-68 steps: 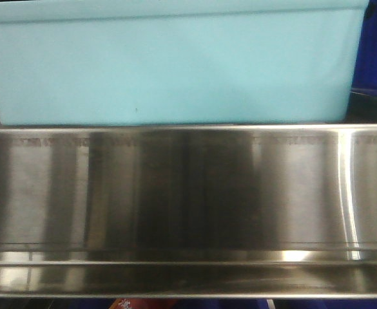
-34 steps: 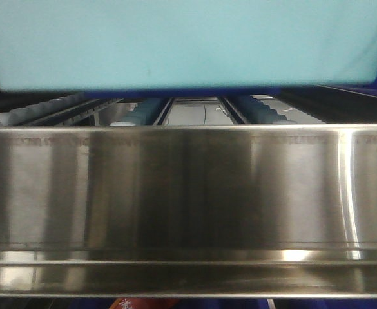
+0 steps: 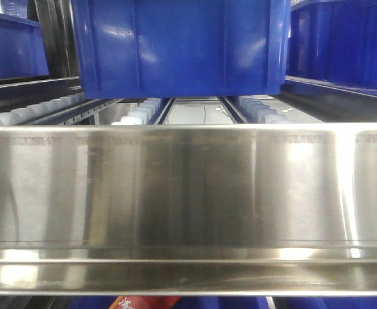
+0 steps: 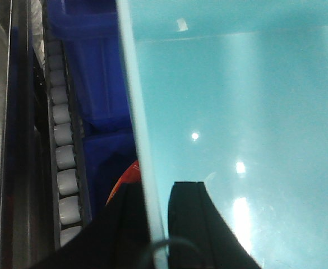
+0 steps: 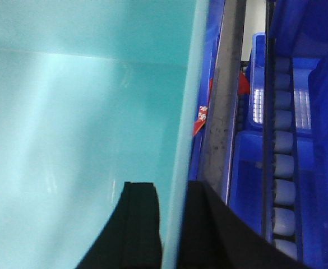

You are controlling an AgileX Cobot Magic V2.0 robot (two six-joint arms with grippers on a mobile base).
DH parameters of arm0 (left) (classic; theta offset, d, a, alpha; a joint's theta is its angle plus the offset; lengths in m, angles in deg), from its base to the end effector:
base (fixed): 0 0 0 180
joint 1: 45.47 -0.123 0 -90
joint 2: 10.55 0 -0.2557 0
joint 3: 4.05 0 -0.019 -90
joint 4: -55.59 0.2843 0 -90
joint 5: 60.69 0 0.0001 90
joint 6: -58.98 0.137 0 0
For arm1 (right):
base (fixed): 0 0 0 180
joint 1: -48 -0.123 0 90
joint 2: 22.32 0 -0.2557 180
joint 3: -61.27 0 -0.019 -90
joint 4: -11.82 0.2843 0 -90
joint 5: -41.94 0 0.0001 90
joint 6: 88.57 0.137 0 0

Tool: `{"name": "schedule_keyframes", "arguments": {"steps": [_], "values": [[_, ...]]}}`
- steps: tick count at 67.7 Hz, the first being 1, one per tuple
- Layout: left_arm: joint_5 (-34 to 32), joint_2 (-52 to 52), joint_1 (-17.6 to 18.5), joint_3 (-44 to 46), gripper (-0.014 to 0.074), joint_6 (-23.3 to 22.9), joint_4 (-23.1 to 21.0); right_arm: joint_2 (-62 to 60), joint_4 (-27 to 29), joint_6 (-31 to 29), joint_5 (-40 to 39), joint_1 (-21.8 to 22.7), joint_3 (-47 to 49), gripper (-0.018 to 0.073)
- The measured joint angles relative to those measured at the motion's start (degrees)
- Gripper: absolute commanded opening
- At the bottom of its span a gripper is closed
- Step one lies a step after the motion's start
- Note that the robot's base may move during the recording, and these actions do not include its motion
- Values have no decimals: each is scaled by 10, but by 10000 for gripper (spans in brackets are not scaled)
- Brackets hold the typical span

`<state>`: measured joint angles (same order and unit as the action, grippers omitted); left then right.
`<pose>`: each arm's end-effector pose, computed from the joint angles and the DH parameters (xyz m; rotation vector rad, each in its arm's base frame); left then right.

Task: Fetch blue bin and place on conveyor start
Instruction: 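Lift the teal bin with both grippers off the shelf rollers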

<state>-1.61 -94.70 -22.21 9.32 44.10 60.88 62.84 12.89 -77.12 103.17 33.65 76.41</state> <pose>0.3176 -0.1247 0.4015 0.1779 2.2662 -0.2384 0.3308 0.0869 0.4024 -0.0565 2.3033 0.2560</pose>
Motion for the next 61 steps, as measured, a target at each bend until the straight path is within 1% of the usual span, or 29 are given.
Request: {"name": "schedule_keyframes", "arguments": {"steps": [23,34,61], "values": [[-17,0,0,0,-111,0,3,0,-1,0,-8,0,0,-153],[-39,0,0,0,-111,0,6,0,-5,0,-12,0,0,-153],[-116,-1,0,0,-111,2,15,0,-11,1,-22,1,0,-153]]}}
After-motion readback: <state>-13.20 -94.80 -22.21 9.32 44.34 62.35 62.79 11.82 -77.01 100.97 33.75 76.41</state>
